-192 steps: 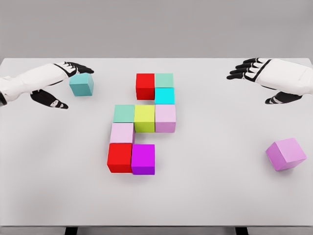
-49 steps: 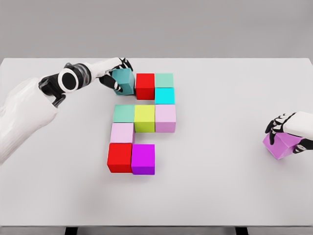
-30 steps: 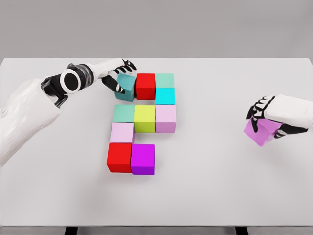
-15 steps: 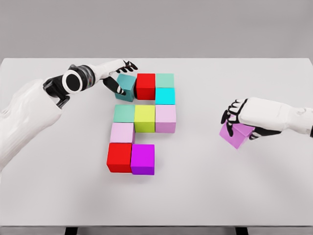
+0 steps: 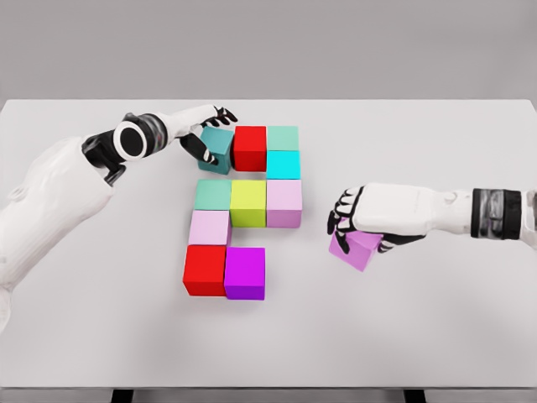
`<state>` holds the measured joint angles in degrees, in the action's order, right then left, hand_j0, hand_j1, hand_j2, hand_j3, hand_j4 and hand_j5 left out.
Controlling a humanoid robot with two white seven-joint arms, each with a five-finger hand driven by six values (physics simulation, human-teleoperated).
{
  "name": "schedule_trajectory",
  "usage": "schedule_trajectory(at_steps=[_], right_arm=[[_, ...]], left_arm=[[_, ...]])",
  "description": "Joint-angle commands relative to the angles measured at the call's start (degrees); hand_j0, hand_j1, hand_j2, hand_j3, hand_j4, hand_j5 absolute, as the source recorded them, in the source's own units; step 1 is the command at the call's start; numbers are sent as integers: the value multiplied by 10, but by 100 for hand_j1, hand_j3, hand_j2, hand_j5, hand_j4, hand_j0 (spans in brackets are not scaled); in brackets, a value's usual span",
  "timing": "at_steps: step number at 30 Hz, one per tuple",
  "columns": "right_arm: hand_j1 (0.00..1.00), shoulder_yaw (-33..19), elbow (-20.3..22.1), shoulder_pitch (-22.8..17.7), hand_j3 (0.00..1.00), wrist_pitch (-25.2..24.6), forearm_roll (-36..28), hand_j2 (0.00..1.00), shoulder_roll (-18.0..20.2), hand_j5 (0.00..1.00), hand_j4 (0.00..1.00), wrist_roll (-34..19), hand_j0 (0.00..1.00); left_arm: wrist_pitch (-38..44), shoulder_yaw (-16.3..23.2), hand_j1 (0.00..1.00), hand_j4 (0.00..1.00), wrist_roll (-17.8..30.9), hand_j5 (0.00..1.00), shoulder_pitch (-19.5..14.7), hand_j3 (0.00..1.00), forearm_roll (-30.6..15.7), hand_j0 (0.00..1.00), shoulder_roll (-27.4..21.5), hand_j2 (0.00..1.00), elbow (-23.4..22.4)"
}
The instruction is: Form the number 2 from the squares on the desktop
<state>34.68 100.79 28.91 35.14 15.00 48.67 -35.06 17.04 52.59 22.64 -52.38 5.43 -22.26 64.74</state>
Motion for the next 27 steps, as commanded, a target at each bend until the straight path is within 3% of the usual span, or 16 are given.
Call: schedule_trajectory(at_steps=[1,5,6,7,8,14,16,19,21,23,25,27], right_arm=[[38,36,0,3,38,-1,-3,38,-12,38,38,1,38],[44,46,1,7,44,-1,-4,44,-15,44,44,1,44],[52,46,0,7,52,-1,-4,52,-15,52,52,1,52],[79,45,0,7,79,-1,-3,79,-15,79,79,1,79],[100,44,0,8,100,-1,-3,100,-16,100,100,1,100],[100,31,0,16,100,-1,-4,100,-20,100,100,1,100],[100,-15,-1,9,100,-1,-6,100,-17,100,100,1,100],[100,-65,-5,-10,100,-1,-6,100,-10,100,100,1,100],[100,-105,-11,-30,100,-1,-7,100,7,100,100,1,100],[100,-112,-17,-47,100,-1,-8,100,27,100,100,1,100],[100,-112,-31,-61,100,-1,-4,100,30,100,100,1,100],[100,-111,-49,-73,100,-1,6,100,31,100,100,1,100]], left_arm=[[-1,0,87,87,0,87,-1,87,0,87,3,87,-2],[-1,0,87,87,0,87,-4,87,1,87,3,87,-1],[-2,0,87,87,0,87,-4,87,1,87,3,87,0],[-1,0,87,87,0,87,-4,87,1,87,3,87,0],[-1,0,87,87,0,87,-4,87,1,87,3,87,0],[-32,0,87,87,0,87,-4,87,0,87,-3,87,5],[-63,0,96,96,0,96,-4,96,-1,96,-19,96,7],[-69,-1,100,100,0,100,-3,100,-12,100,-92,100,49],[-89,0,100,100,1,100,-2,100,-32,100,-151,100,51],[-123,1,100,100,1,100,-2,100,-32,100,-182,100,50],[-190,1,100,100,2,100,-2,100,-31,100,-216,100,51],[-321,17,100,100,7,100,1,100,-29,100,-258,100,50]])
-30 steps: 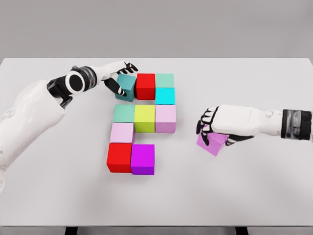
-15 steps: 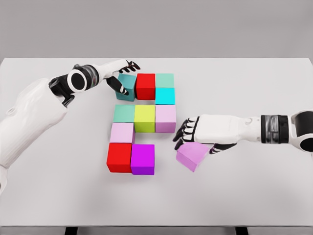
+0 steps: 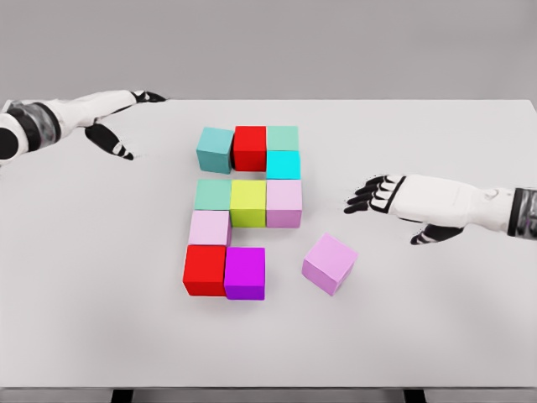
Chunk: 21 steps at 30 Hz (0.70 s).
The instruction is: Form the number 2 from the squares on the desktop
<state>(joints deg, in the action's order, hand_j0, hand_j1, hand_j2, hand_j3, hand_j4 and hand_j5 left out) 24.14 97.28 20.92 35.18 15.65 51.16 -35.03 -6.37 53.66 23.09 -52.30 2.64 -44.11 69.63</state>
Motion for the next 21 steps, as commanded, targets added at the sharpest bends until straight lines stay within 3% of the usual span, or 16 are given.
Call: schedule_trajectory(at_steps=[1,5,16,21], right_arm=[[100,-5,-15,-4,100,-2,20,100,6,100,100,0,100],[100,1,-15,-25,100,-2,61,100,15,100,100,0,100],[100,47,14,-19,100,-2,69,100,3,100,100,0,100],[100,52,34,-16,100,-2,69,100,-16,100,100,0,100]], left_arm=[[-126,23,100,100,5,100,0,100,-2,100,-55,100,3],[-145,27,100,100,102,100,1,100,-1,100,-61,100,6],[-145,27,100,100,100,100,8,100,18,100,10,100,2],[-145,28,100,100,100,100,11,100,21,100,15,100,2]])
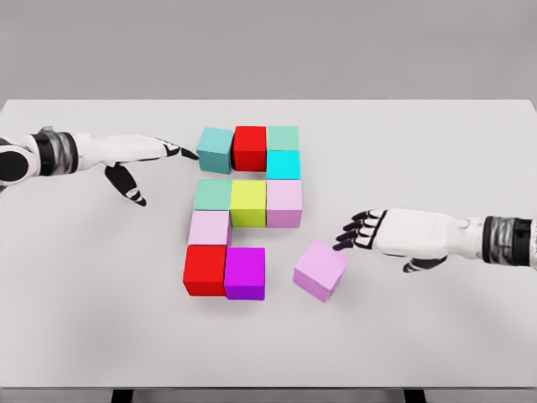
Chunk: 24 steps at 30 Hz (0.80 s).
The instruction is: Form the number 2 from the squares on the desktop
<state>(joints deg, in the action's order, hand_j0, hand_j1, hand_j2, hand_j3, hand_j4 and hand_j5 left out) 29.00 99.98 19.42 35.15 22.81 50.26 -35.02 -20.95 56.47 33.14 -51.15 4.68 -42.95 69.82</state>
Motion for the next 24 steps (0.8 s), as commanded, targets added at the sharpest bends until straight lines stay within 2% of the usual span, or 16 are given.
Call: schedule_trajectory(at_steps=[1,9,10,12,13,15,20,24], right_arm=[[100,4,7,0,100,-1,-3,100,-14,100,100,0,100],[100,-10,-4,42,100,-1,-10,100,-31,100,100,0,100],[100,-24,-4,37,100,-1,-14,100,-22,100,100,0,100],[100,-31,8,17,100,-1,-66,100,45,100,100,0,100],[100,-33,8,4,100,-1,-80,100,56,100,100,0,100],[100,-33,8,-7,100,-1,-80,100,63,100,100,0,100],[100,-18,9,-15,100,-1,-74,100,63,100,100,0,100],[100,-16,9,-48,100,-1,-44,100,76,100,100,0,100]], left_arm=[[0,0,100,100,0,100,0,100,2,100,3,100,1],[-1,14,100,100,0,100,-1,100,8,100,15,100,5],[-1,14,100,100,0,100,-1,100,8,100,15,100,5],[-1,14,100,100,0,100,-1,100,8,100,13,100,4],[0,14,100,100,0,100,-1,100,9,100,11,100,1],[4,14,100,100,0,100,-1,100,12,100,9,100,-1],[6,13,100,100,-3,100,-2,100,28,100,19,100,-40],[8,11,100,100,-4,100,-7,100,28,100,38,100,-86]])
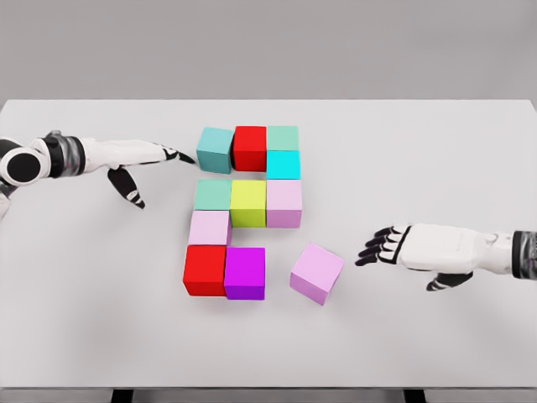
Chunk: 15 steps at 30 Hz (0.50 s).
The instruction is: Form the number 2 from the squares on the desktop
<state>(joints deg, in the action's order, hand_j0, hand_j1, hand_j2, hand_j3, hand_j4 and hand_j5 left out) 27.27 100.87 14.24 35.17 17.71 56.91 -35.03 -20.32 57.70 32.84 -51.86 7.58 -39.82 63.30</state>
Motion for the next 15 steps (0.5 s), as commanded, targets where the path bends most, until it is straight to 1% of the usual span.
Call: schedule_trajectory(at_steps=[1,4,8,9,11,15], right_arm=[[100,2,0,-1,100,-2,11,100,10,100,100,0,100],[100,6,0,-4,100,-2,15,100,6,100,100,0,100],[100,9,0,3,100,-2,15,100,-10,100,100,0,100],[100,17,0,4,100,-2,15,100,-15,100,100,0,100],[100,21,0,5,100,-2,15,100,-15,100,100,0,100],[100,28,0,7,100,-2,16,100,-15,100,100,0,100]], left_arm=[[2,-3,100,100,-1,100,0,100,-1,100,7,100,-24],[2,-3,100,100,-1,100,-4,100,-1,100,10,100,-24],[3,-3,100,100,-1,100,-4,100,0,100,12,100,-26],[4,-3,100,100,-1,100,-4,100,0,100,17,100,-30],[15,-4,100,100,-2,100,-9,100,0,100,19,100,-37],[25,-5,100,100,-2,100,-12,100,-1,100,20,100,-36]])
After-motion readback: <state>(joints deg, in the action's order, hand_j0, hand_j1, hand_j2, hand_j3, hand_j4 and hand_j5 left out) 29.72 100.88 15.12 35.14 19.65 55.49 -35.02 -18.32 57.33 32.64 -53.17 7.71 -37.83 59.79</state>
